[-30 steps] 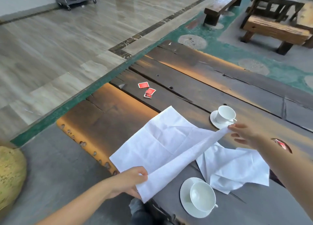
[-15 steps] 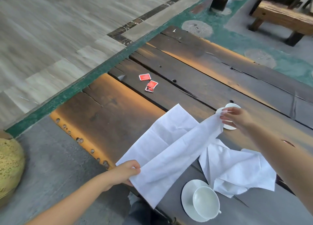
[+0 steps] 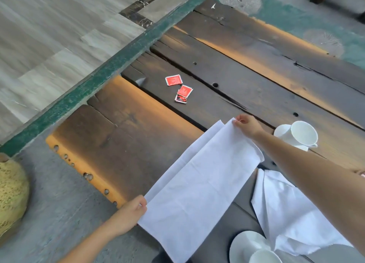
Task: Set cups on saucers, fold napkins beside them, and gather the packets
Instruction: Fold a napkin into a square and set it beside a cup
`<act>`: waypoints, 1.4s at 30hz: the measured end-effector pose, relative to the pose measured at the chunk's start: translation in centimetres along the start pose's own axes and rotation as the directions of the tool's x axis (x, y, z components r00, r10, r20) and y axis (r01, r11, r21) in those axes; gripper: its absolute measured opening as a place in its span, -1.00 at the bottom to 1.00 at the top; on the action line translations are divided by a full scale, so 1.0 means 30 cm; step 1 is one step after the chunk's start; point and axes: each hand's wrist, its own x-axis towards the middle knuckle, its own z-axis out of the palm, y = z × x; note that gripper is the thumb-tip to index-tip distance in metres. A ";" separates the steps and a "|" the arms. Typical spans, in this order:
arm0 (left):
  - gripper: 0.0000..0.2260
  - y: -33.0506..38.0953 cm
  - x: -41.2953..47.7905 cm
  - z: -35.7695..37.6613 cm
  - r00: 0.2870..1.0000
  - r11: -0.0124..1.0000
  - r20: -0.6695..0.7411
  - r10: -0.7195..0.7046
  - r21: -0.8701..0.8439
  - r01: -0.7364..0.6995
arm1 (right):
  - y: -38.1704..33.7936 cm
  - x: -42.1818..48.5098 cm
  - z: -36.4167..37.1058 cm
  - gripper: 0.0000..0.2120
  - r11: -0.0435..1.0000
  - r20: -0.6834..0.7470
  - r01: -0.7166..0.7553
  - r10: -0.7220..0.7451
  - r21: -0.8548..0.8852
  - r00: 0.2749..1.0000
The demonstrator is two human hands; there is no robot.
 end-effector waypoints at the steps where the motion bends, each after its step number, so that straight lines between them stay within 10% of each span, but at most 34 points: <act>1: -0.82 -0.007 0.010 -0.002 1.000 1.000 -0.028 0.013 -0.011 -0.014 | 0.005 0.023 0.021 -0.84 1.000 0.021 -0.002 0.002 -0.028 1.000; 20: -0.64 -0.043 0.063 -0.031 0.956 0.992 -0.266 0.122 0.046 -0.114 | -0.021 0.127 0.198 -0.66 0.910 -0.059 -0.090 0.072 -0.404 0.996; 31: -0.89 -0.030 0.038 -0.036 0.943 0.811 -0.293 0.158 0.584 0.046 | -0.063 0.120 0.164 -0.47 0.911 0.005 -0.116 0.128 -0.395 0.992; 42: -0.48 0.084 0.029 0.014 0.825 0.599 -0.215 0.523 0.781 -0.176 | 0.127 -0.104 -0.097 -0.93 0.981 0.053 -0.054 0.064 -0.186 0.997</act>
